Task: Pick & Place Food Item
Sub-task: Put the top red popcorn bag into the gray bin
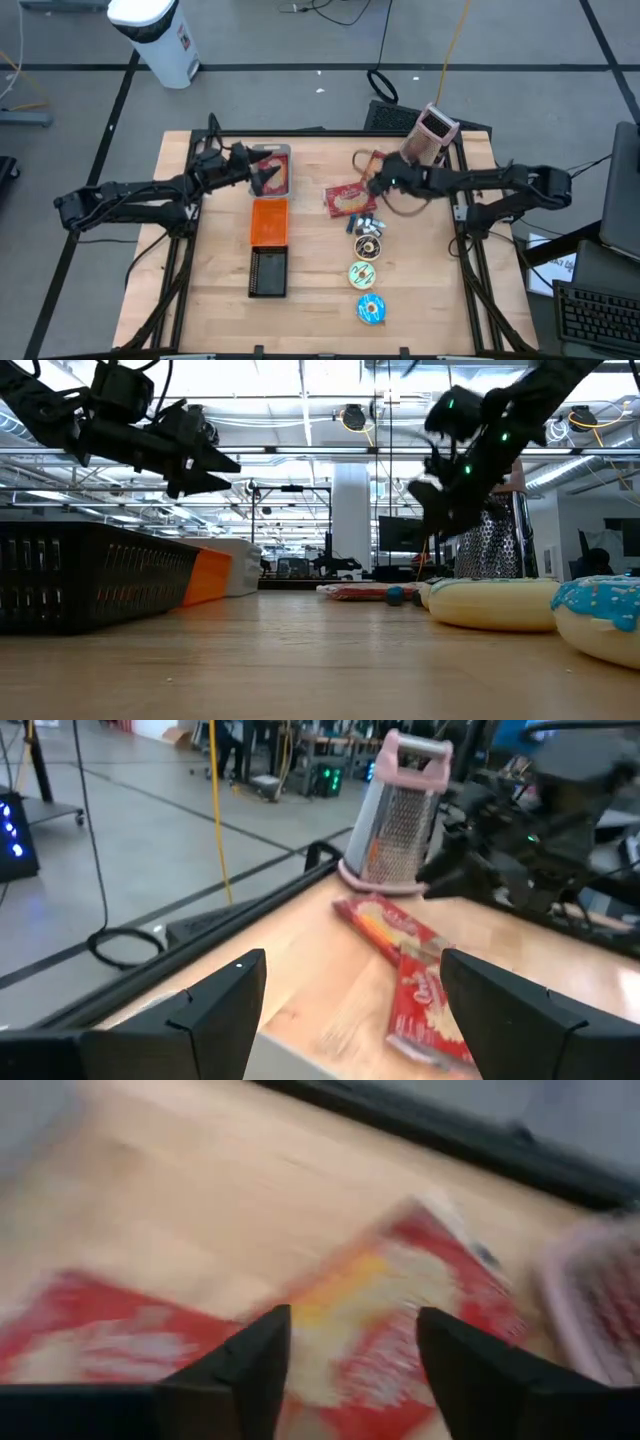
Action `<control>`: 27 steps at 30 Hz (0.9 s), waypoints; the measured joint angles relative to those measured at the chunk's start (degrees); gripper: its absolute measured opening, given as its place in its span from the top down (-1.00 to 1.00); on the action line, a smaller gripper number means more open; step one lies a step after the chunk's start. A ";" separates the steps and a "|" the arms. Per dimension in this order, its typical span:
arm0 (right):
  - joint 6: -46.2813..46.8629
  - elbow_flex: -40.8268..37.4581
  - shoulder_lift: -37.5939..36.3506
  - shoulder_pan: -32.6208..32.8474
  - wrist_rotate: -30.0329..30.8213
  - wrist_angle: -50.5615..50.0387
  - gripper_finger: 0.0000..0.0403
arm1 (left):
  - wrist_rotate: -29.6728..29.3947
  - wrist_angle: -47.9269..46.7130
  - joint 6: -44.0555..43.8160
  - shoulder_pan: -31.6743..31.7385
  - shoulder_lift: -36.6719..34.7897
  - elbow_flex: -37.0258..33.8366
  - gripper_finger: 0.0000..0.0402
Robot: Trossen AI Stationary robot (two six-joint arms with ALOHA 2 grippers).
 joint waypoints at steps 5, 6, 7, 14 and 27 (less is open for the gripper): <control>-1.46 0.04 1.46 -9.49 -5.81 1.21 -0.38 | -1.47 -0.62 0.00 -0.34 0.00 0.00 -0.46; -2.44 -0.02 1.96 -10.94 -7.14 1.86 -0.42 | -1.49 -0.65 0.00 -0.34 0.00 0.00 -0.45; -3.46 -0.02 2.77 -12.14 -8.30 3.48 -0.46 | -1.49 -0.65 0.00 -0.34 0.00 0.00 -0.45; -7.89 0.09 11.67 -14.57 -11.00 9.85 -0.49 | -1.51 -0.99 -0.07 -0.53 0.00 -0.02 -0.47; -4.44 0.44 19.99 -14.31 -12.89 11.42 -0.14 | -2.12 -1.43 -0.39 -1.05 0.00 -0.07 -0.48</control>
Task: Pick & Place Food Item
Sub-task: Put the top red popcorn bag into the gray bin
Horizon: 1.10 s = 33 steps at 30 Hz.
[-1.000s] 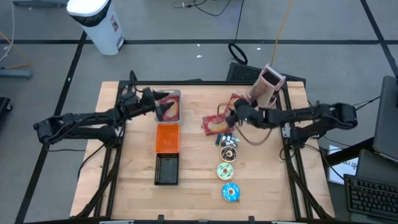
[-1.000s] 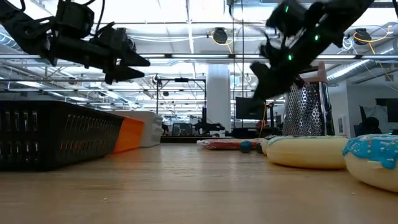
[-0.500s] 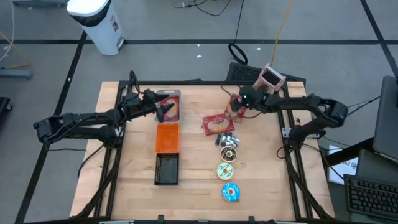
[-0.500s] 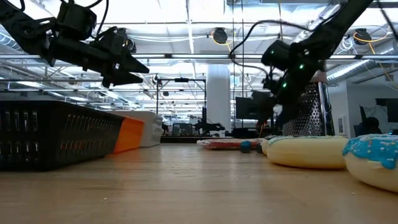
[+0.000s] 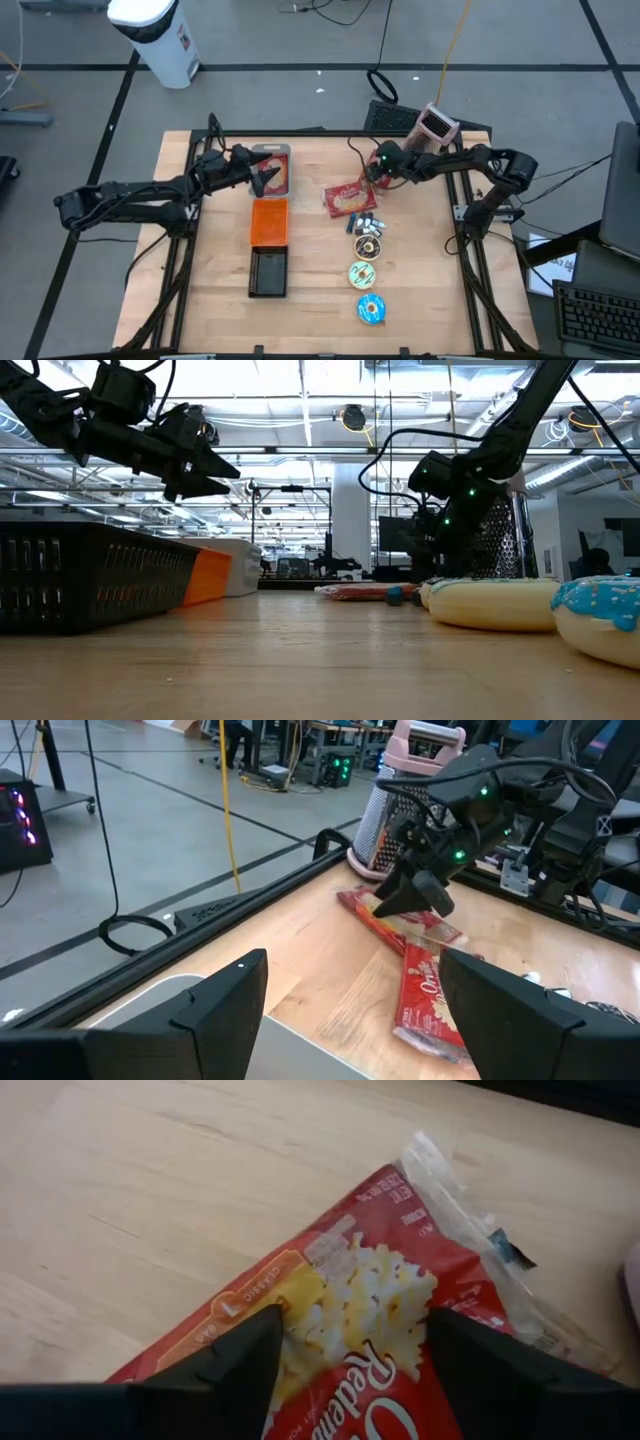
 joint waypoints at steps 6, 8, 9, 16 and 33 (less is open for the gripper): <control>0.07 -0.11 -0.61 1.28 -0.08 0.37 0.26 | -0.03 -0.02 0.02 -0.01 0.01 0.00 -0.48; 0.03 -0.11 -0.94 1.66 -0.08 1.02 0.42 | -0.04 0.00 0.04 -0.02 0.00 0.00 -0.48; -0.22 -0.13 -1.05 1.89 -0.13 1.46 0.49 | -0.02 0.00 0.04 -0.02 0.00 0.00 -0.48; -5.78 -0.57 -5.67 3.70 -2.04 3.58 0.97 | -0.04 0.04 -2.72 -0.02 0.01 0.00 -0.48; -40.38 -0.37 -19.89 25.67 15.87 19.60 1.00 | -0.57 4.40 -10.71 -3.61 0.02 0.02 -0.48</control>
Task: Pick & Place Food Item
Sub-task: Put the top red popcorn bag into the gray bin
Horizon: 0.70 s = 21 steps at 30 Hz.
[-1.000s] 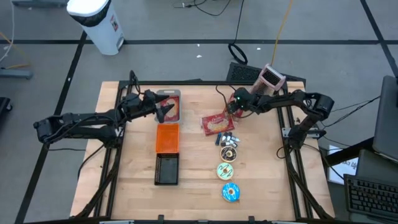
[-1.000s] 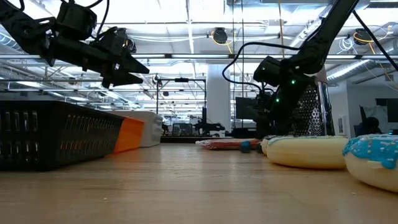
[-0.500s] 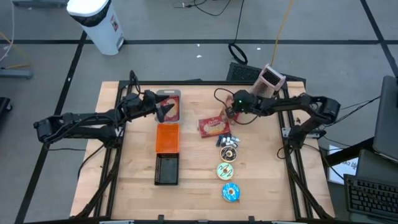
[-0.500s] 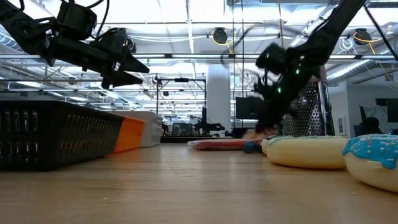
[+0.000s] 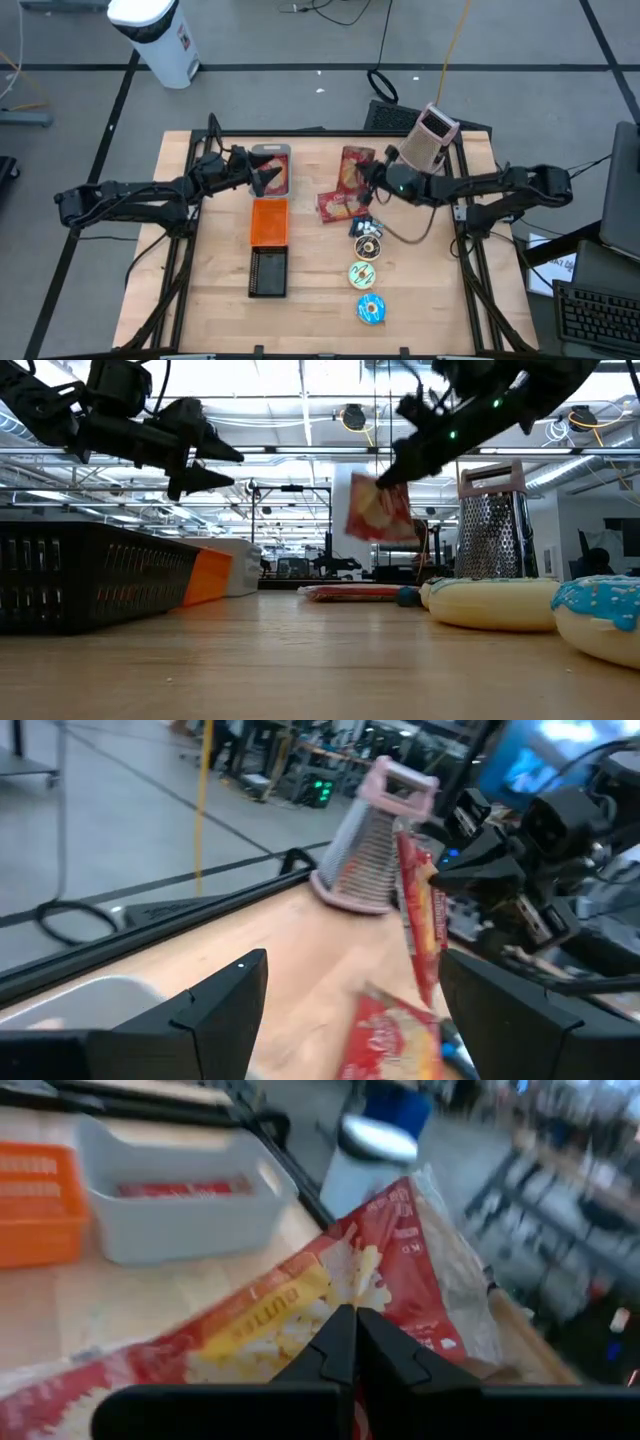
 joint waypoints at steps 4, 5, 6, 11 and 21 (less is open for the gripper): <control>-5.55 0.07 1.27 5.40 6.16 4.41 1.00 | -1.61 0.08 0.00 -4.21 0.01 1.95 -0.48; -6.85 0.04 1.46 6.37 7.12 5.22 1.00 | -2.65 -0.35 0.05 -5.29 0.24 2.88 -0.48; -8.48 0.04 1.74 7.17 7.76 6.81 1.00 | -3.56 -0.95 0.25 -6.41 0.84 4.05 -0.48; -13.69 0.11 3.57 9.85 7.73 12.44 1.00 | -4.95 -6.42 0.44 -10.12 6.28 12.21 -0.48; -16.16 0.11 4.24 11.07 7.59 14.07 1.00 | -2.64 -7.82 2.09 -12.34 22.47 27.87 -0.48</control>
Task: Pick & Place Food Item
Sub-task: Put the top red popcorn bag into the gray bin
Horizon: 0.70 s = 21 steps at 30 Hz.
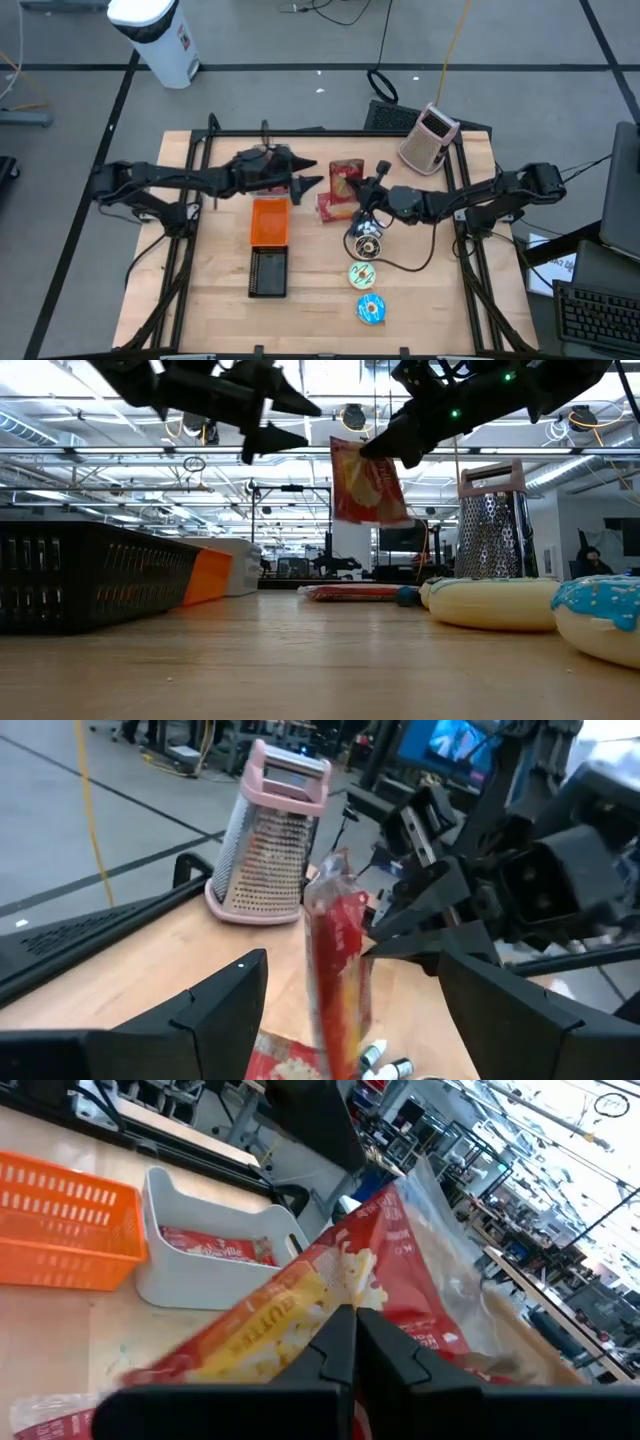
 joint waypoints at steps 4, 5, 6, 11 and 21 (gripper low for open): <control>-0.43 0.00 0.00 0.23 -0.08 0.01 1.00 | -0.27 0.16 1.25 -0.11 4.28 3.69 -0.48; -0.44 0.00 0.00 0.23 -0.10 0.00 1.00 | -0.53 0.13 1.48 -0.08 5.12 4.28 -0.48; -0.44 0.00 0.00 0.21 -0.08 0.02 1.00 | -1.03 0.03 1.58 -0.05 6.01 4.86 -0.48; -0.44 0.00 0.00 0.21 -0.09 -0.07 1.00 | -2.60 0.13 1.57 0.35 9.35 6.96 -0.48; -0.44 0.00 0.00 0.19 -0.22 -0.40 1.00 | -1.92 1.22 2.85 0.70 10.48 7.55 -0.39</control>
